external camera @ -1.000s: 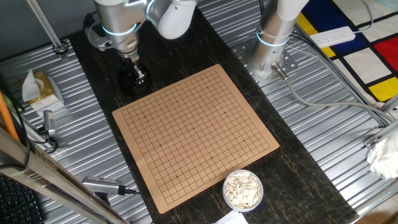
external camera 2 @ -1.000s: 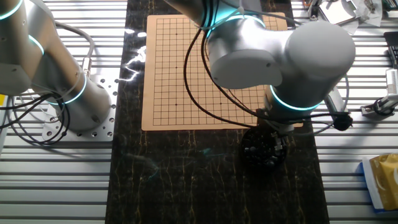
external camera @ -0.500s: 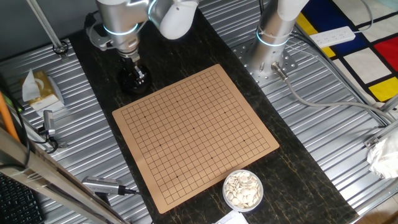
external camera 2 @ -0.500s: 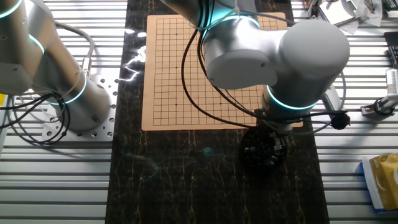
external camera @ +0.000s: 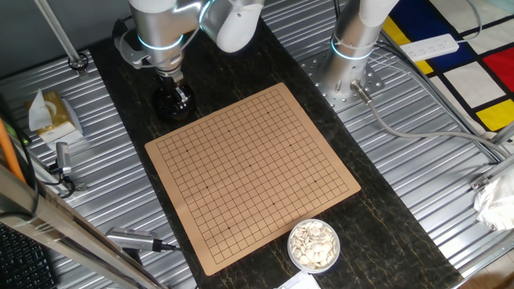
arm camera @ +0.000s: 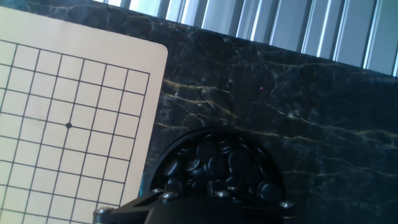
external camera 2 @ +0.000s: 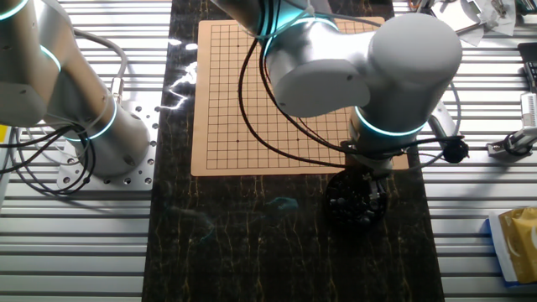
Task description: Play the first move as black on the 3-4 point in the upper right corner of the Go board
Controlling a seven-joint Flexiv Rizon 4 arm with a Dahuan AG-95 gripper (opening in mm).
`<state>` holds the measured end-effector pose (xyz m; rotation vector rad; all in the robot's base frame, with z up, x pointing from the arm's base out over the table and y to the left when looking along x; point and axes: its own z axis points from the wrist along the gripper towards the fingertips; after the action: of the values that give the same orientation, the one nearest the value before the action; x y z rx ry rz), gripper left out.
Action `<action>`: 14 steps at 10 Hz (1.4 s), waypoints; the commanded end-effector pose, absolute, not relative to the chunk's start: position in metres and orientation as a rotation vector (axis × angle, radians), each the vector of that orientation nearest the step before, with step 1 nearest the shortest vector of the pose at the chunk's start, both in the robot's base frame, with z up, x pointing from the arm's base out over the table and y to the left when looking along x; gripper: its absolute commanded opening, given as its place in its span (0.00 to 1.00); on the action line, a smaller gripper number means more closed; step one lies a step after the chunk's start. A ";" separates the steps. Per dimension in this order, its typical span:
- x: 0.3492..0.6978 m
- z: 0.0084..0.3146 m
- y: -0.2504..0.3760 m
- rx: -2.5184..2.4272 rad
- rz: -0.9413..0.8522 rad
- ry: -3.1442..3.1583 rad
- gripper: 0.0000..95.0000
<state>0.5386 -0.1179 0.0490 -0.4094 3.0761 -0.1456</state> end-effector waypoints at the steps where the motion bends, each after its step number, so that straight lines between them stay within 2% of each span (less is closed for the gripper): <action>1: 0.539 0.049 -0.119 -0.416 -0.165 3.063 0.20; 14: 0.543 0.052 -0.118 -0.569 -0.404 2.945 0.20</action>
<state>0.5429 -0.1178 0.0522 -0.5681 2.9454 -0.4109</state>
